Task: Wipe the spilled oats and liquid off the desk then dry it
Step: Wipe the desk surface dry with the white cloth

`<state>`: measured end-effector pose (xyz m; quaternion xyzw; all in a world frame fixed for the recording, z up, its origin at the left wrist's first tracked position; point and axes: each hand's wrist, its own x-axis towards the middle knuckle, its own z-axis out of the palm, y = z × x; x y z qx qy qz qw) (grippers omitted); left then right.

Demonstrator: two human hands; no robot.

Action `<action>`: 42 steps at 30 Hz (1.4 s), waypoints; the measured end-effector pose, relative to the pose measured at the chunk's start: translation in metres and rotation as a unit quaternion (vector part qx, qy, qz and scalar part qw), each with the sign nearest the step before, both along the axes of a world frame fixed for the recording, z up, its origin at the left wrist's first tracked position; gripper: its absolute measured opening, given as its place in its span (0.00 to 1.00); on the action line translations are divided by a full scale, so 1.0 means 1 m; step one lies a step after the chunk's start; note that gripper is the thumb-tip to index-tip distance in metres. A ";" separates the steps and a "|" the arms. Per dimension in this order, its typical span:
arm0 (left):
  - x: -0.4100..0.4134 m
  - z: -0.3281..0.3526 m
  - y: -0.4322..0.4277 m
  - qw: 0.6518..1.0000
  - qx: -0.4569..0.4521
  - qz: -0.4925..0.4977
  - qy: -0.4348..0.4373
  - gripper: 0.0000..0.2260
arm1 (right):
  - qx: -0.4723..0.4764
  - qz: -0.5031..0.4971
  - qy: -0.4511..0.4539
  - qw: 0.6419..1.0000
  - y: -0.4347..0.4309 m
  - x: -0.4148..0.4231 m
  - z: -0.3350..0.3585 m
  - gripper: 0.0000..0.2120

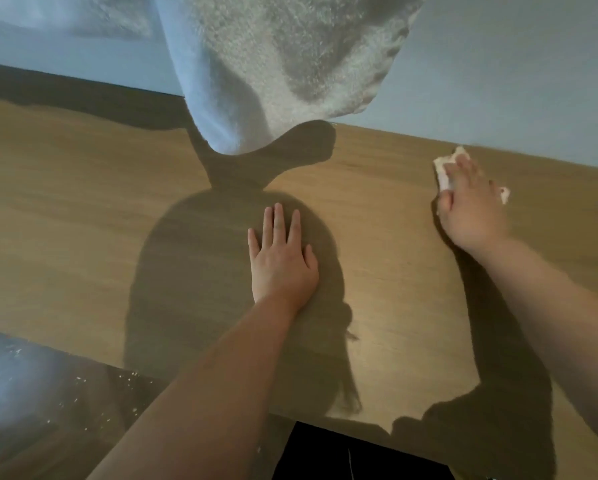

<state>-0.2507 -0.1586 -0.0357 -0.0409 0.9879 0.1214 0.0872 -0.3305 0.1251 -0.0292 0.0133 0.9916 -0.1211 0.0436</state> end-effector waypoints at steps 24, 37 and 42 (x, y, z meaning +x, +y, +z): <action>0.001 -0.001 0.000 1.000 -0.003 0.006 0.012 0.27 | 0.008 0.153 -0.012 0.988 -0.057 0.056 -0.002 0.23; 0.004 0.003 -0.001 0.999 0.040 -0.008 0.032 0.26 | 0.027 0.145 -0.007 0.989 -0.093 0.173 0.009 0.24; 0.018 0.013 -0.002 0.994 0.079 -0.061 0.036 0.26 | 0.093 0.301 -0.023 0.949 -0.081 0.155 -0.004 0.28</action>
